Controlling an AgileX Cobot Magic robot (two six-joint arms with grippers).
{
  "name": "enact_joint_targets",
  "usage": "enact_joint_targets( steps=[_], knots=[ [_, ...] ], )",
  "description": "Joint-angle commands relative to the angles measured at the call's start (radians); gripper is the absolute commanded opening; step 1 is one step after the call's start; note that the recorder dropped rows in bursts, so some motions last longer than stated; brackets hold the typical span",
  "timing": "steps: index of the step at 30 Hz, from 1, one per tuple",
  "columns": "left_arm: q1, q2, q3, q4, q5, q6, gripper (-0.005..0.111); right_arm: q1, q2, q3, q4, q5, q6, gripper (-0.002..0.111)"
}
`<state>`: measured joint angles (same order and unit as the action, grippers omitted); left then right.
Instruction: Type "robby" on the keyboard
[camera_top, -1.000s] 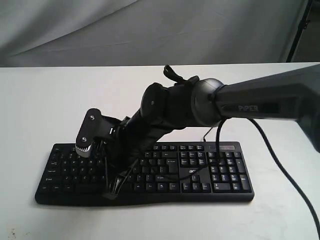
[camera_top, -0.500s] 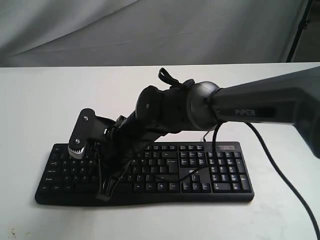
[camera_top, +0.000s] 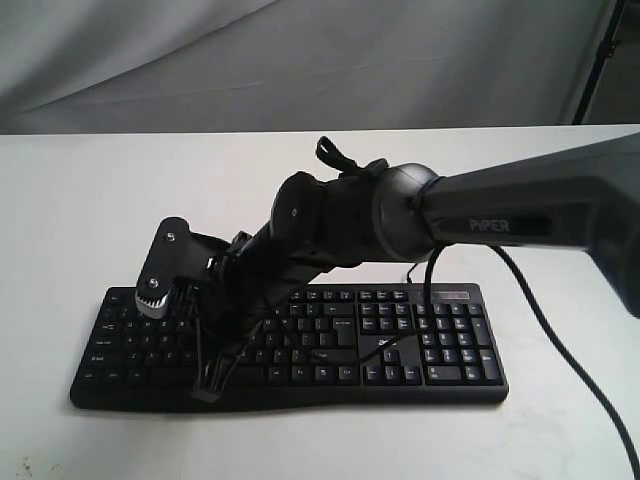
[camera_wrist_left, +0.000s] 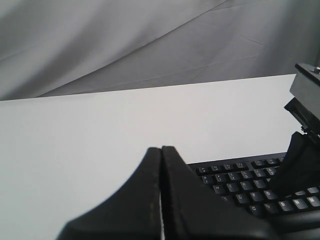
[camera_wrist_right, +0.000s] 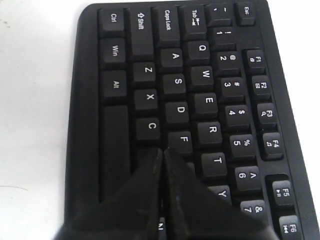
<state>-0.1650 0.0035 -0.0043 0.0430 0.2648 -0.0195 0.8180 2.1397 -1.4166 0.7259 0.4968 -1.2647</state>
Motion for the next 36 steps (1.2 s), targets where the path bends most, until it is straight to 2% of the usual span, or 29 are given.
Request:
enact_joint_targets(
  steps=[1, 36],
  knots=[
    [-0.006, -0.003, 0.004, 0.005, -0.005, -0.003, 0.000, 0.001, -0.002, -0.005, 0.006, -0.010, -0.005, 0.000],
    [-0.006, -0.003, 0.004, 0.005, -0.005, -0.003, 0.000, 0.001, 0.031, -0.003, -0.001, -0.011, -0.002, 0.000]
  ],
)
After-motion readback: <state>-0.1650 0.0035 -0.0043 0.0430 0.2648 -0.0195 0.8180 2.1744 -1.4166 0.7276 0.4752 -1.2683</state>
